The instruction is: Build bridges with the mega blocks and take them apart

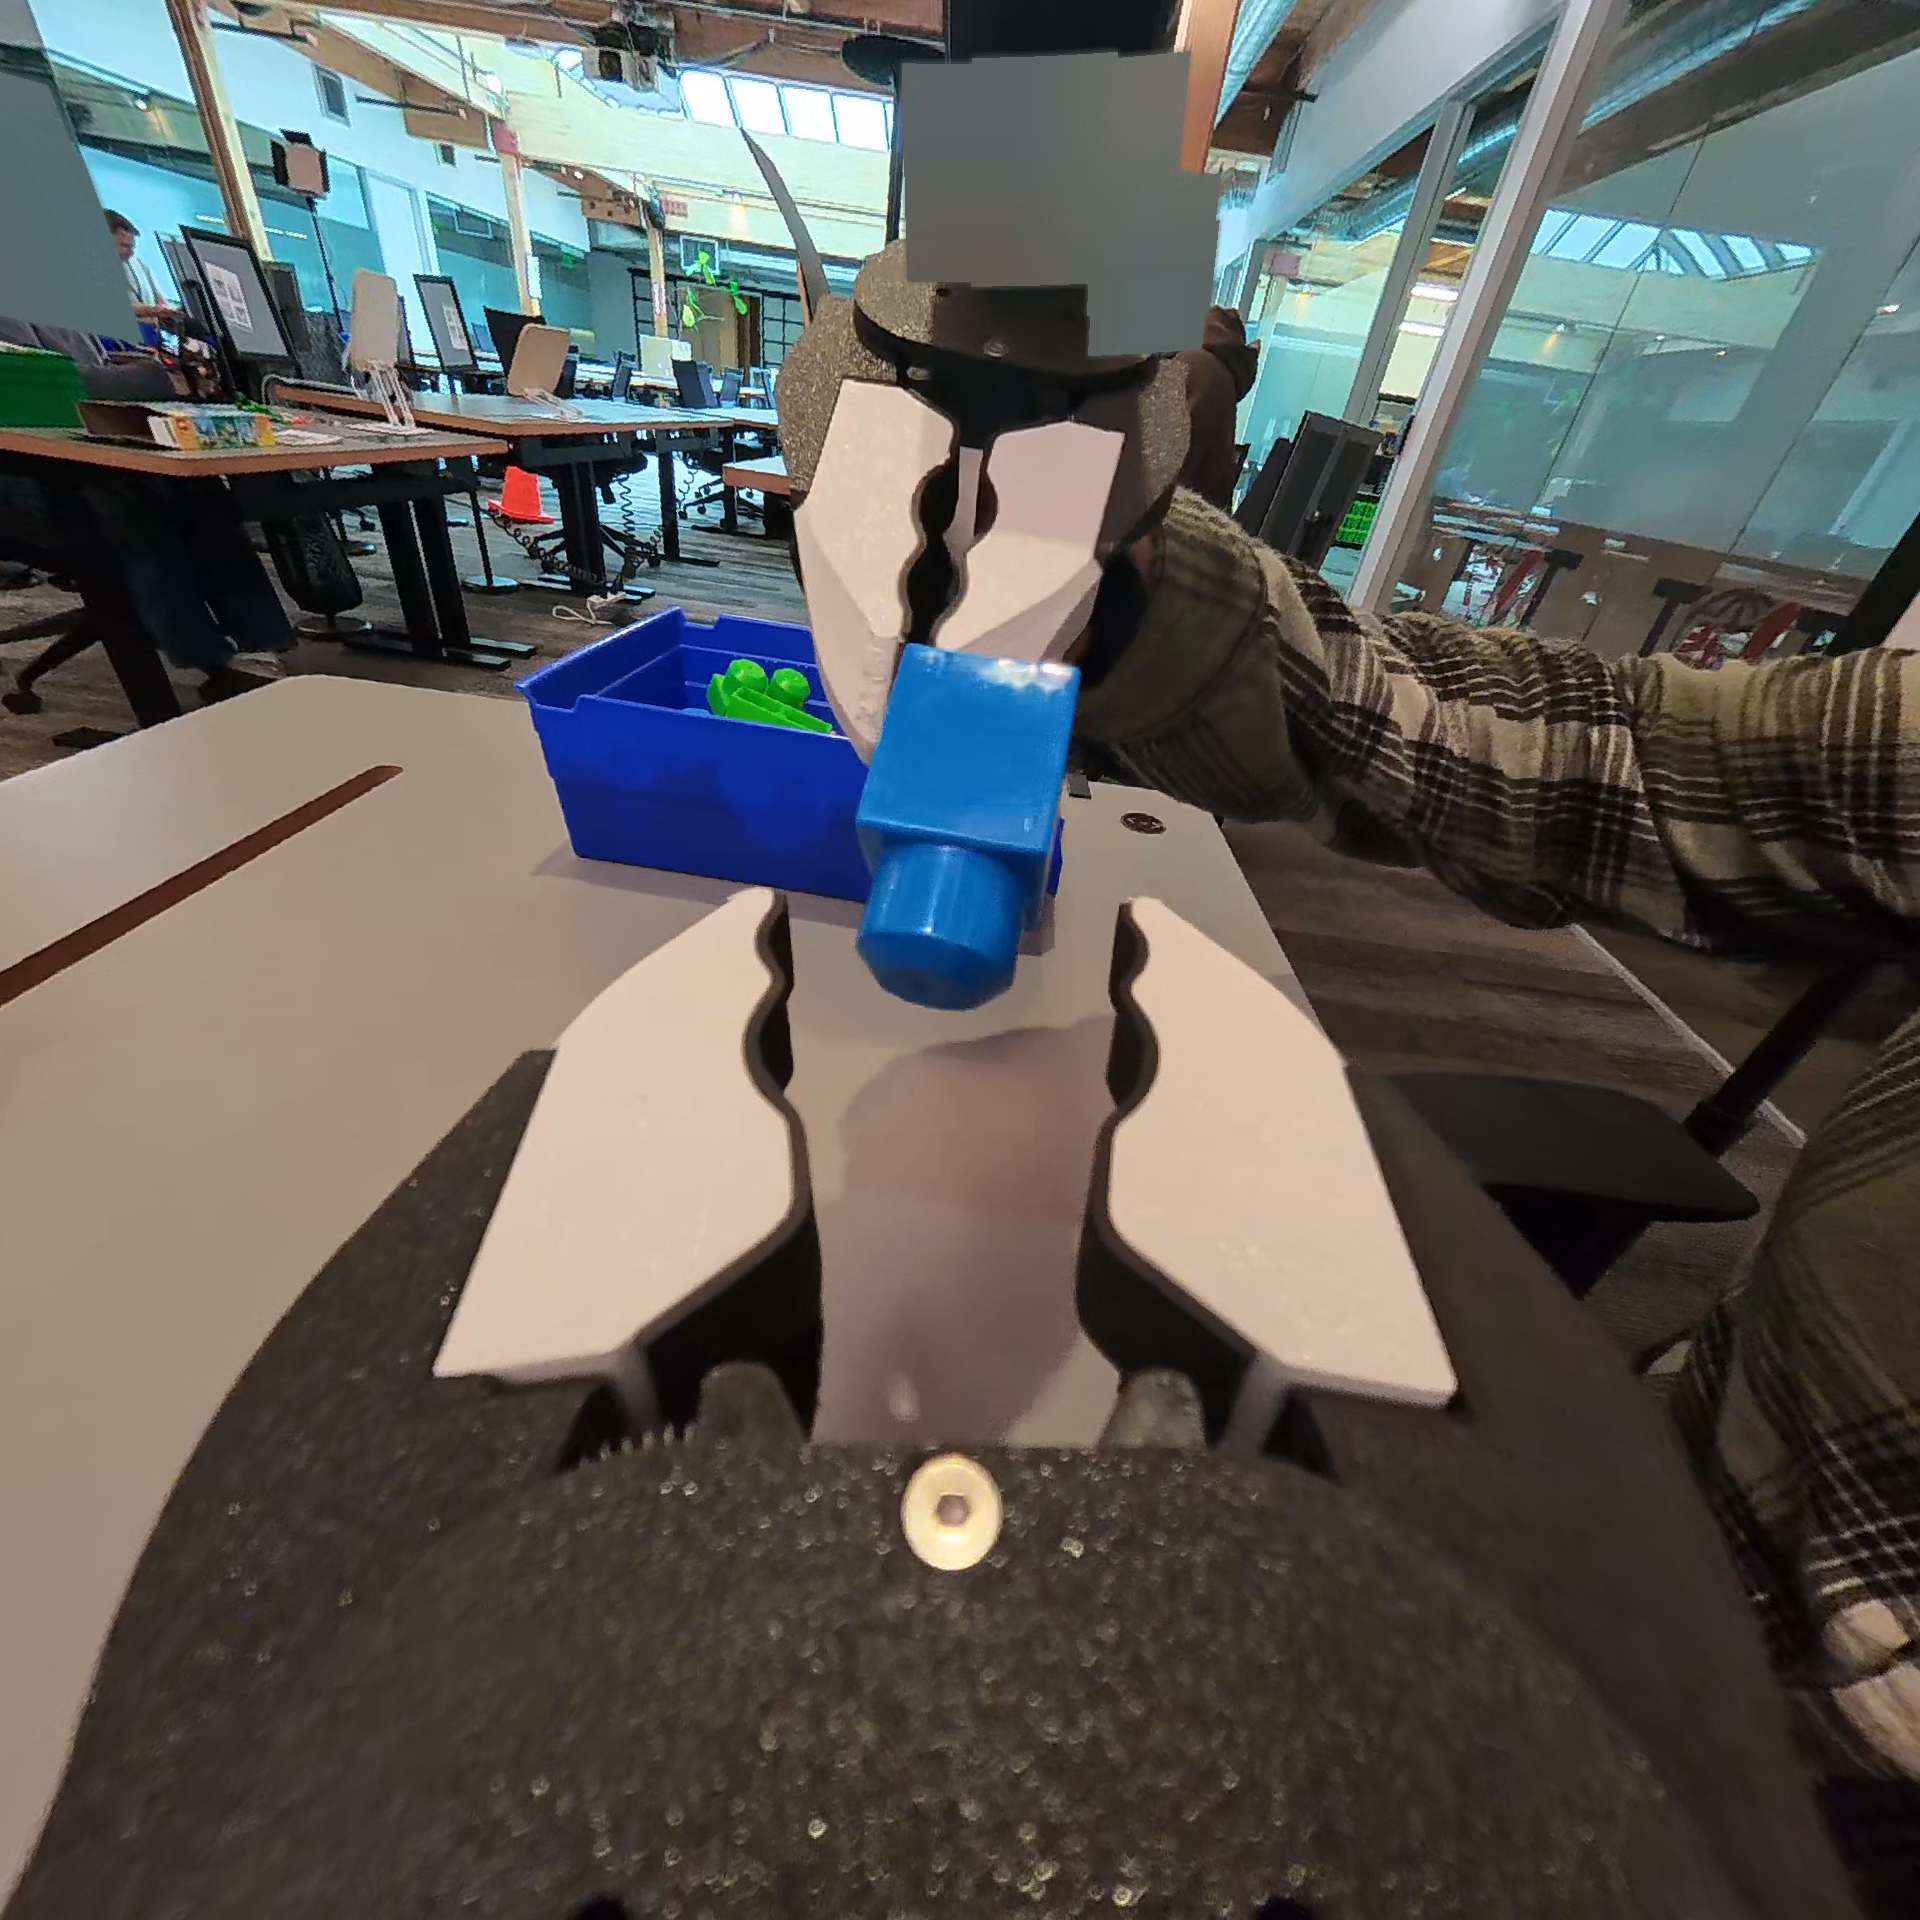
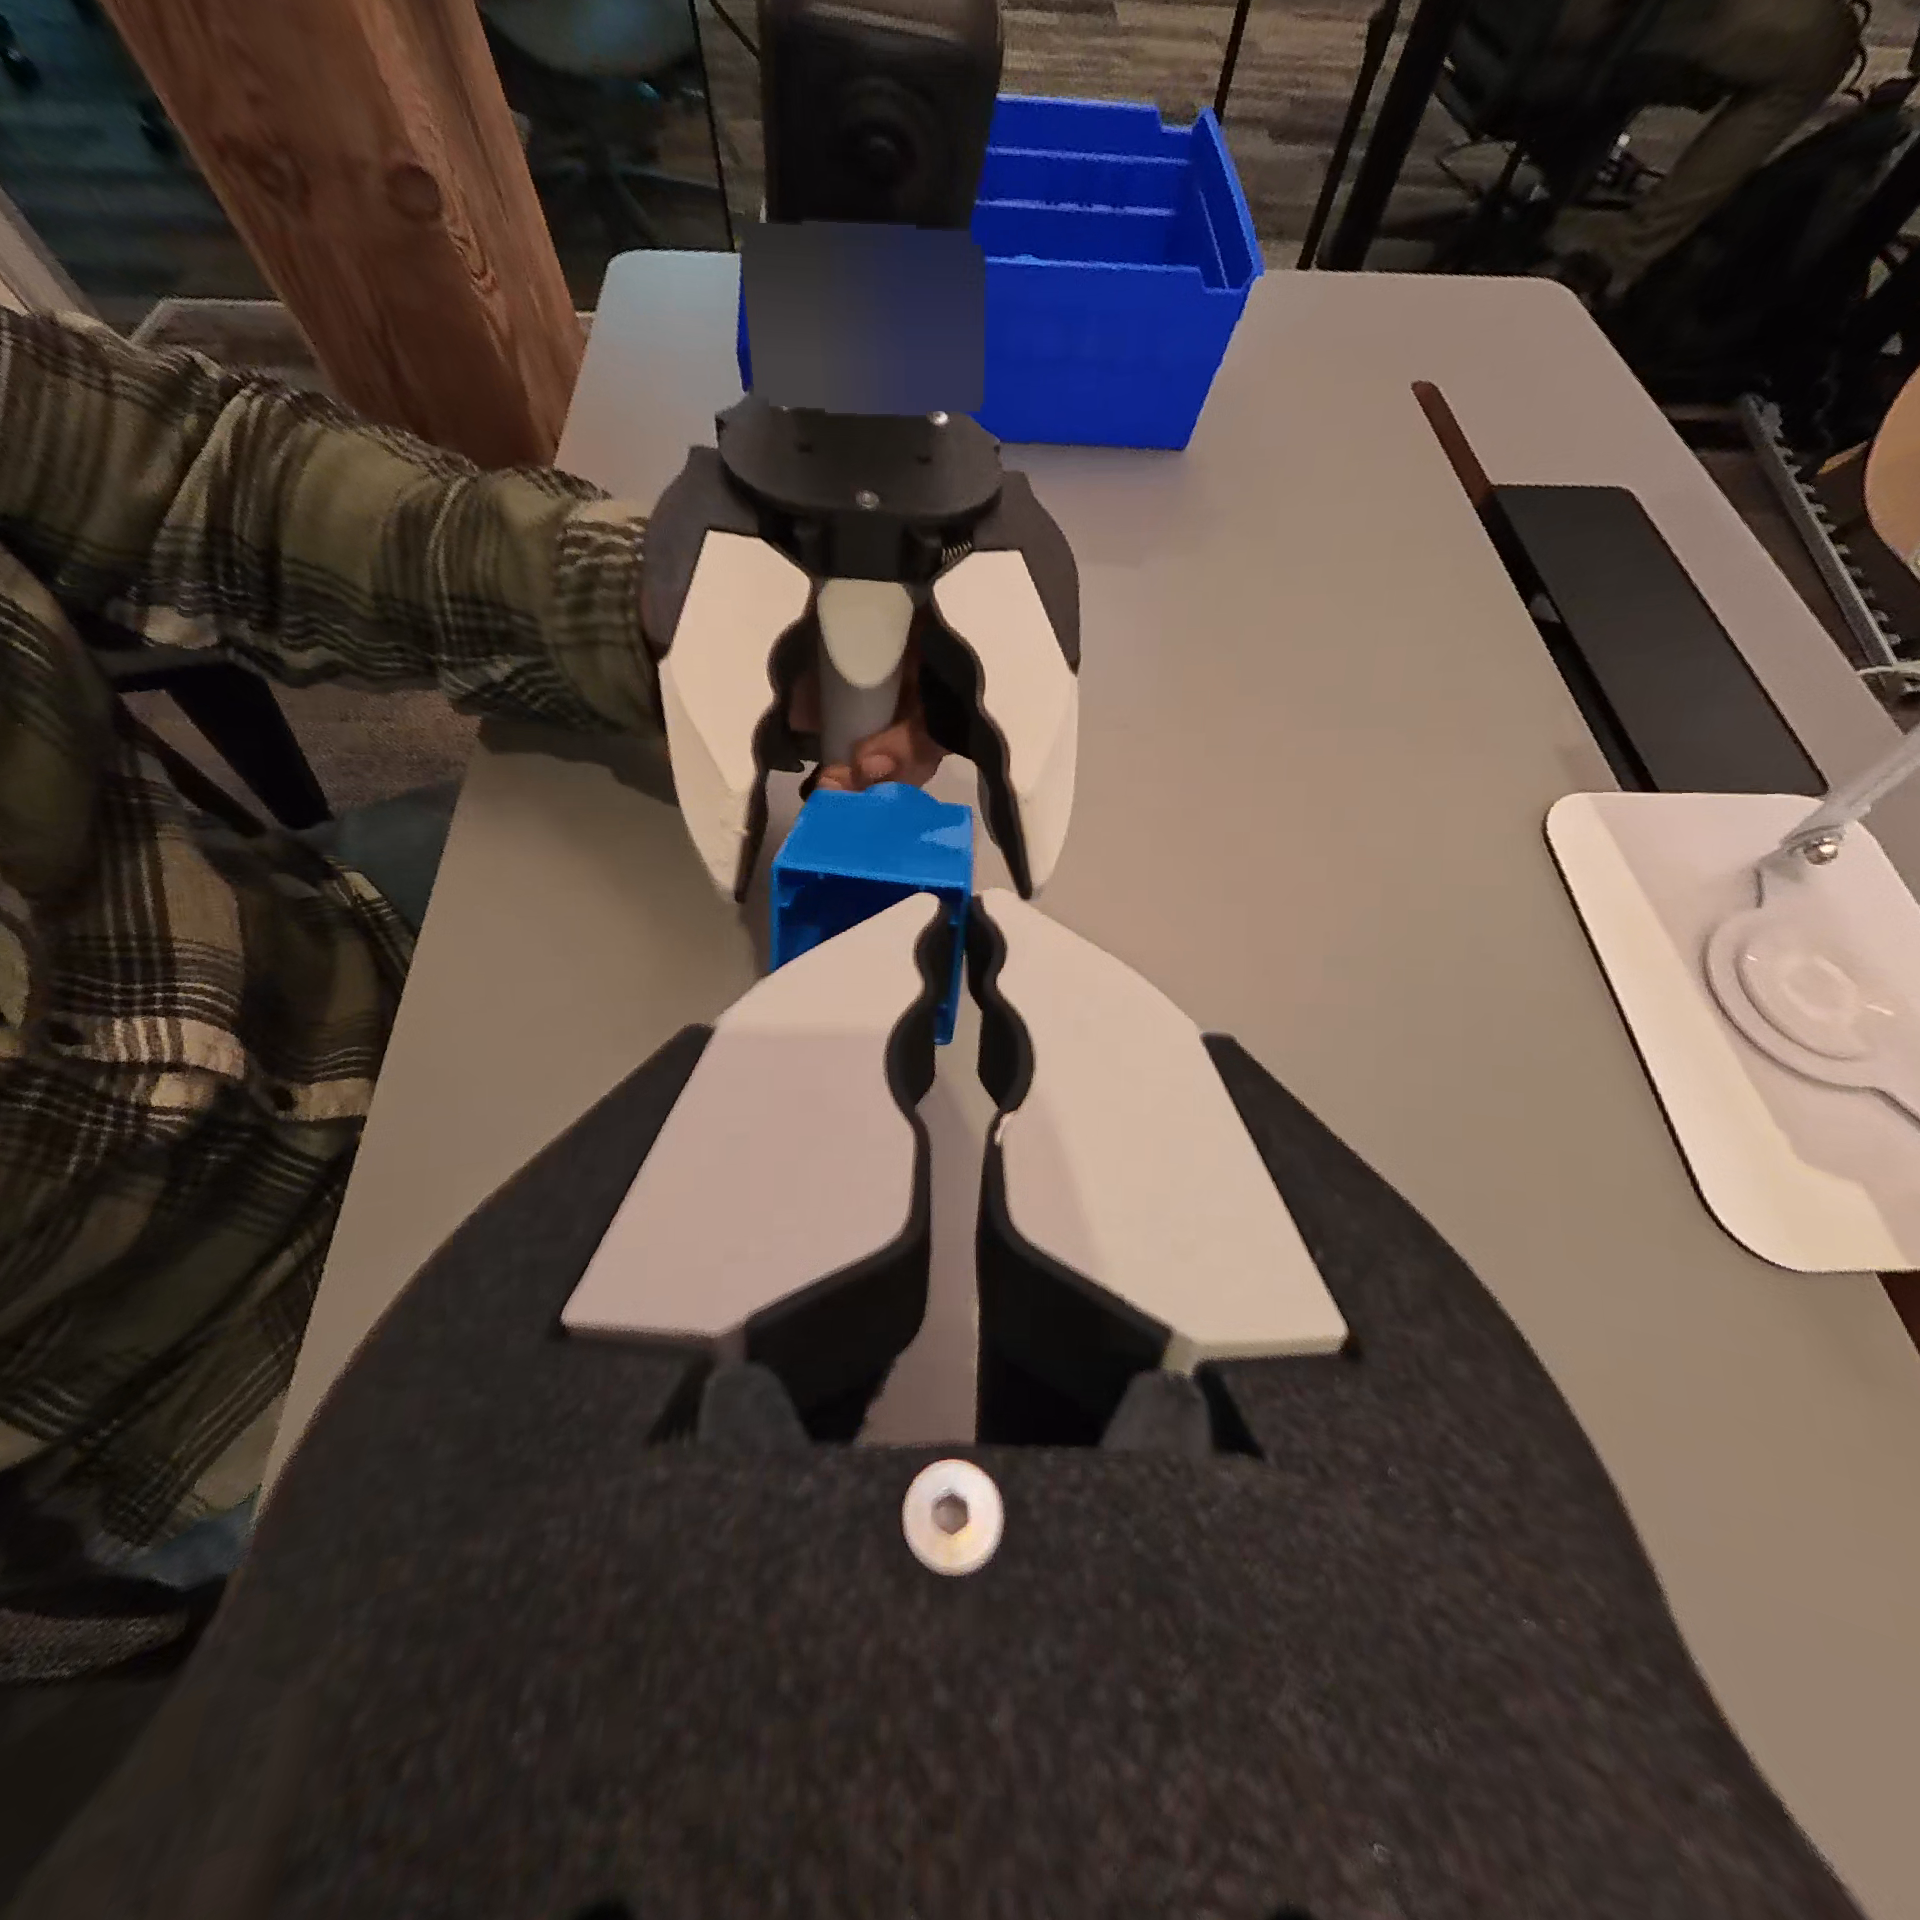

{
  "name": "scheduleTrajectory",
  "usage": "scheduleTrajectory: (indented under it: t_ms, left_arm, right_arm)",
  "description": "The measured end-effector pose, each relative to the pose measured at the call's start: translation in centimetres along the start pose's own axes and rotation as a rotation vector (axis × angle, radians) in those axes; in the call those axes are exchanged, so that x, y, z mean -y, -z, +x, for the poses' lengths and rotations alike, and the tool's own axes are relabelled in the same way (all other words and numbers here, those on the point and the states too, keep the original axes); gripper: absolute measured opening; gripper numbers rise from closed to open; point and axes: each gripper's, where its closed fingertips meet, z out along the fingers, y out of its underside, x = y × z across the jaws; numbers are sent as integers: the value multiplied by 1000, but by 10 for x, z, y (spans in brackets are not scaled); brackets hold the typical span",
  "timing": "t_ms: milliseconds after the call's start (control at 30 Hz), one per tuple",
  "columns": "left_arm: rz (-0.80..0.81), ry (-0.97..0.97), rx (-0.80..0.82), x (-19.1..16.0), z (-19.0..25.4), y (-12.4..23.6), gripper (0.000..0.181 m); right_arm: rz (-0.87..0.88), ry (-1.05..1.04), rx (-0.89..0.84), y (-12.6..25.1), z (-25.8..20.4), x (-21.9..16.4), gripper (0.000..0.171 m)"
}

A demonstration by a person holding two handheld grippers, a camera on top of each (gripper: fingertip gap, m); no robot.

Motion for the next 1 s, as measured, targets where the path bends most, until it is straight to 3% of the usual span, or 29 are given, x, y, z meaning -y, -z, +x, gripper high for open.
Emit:
scheduleTrajectory:
  t_ms: [167,433,633,800,867,1000]
  left_arm:
    - [-15,-15,-14,-3,3,1,34]
    - [-89,-56,20,-9,10,2,31]
    - [-154,-25,90,-11,5,27,31]
    - [-260,-32,320,4,-17,119,31]
    - [-324,-32,462,15,-29,176,31]
    - [-445,-13,738,36,-48,302,31]
  right_arm:
    - [7,-1,23,-5,-4,0,2]
    - [39,-1,66,-8,-11,-2,2]
    - [67,-24,-10,-7,-5,-8,51]
    - [79,-69,-75,-1,-10,-28,76]
    - [78,-99,-95,1,-13,-38,88]
    - [56,-137,-136,5,-20,-62,90]
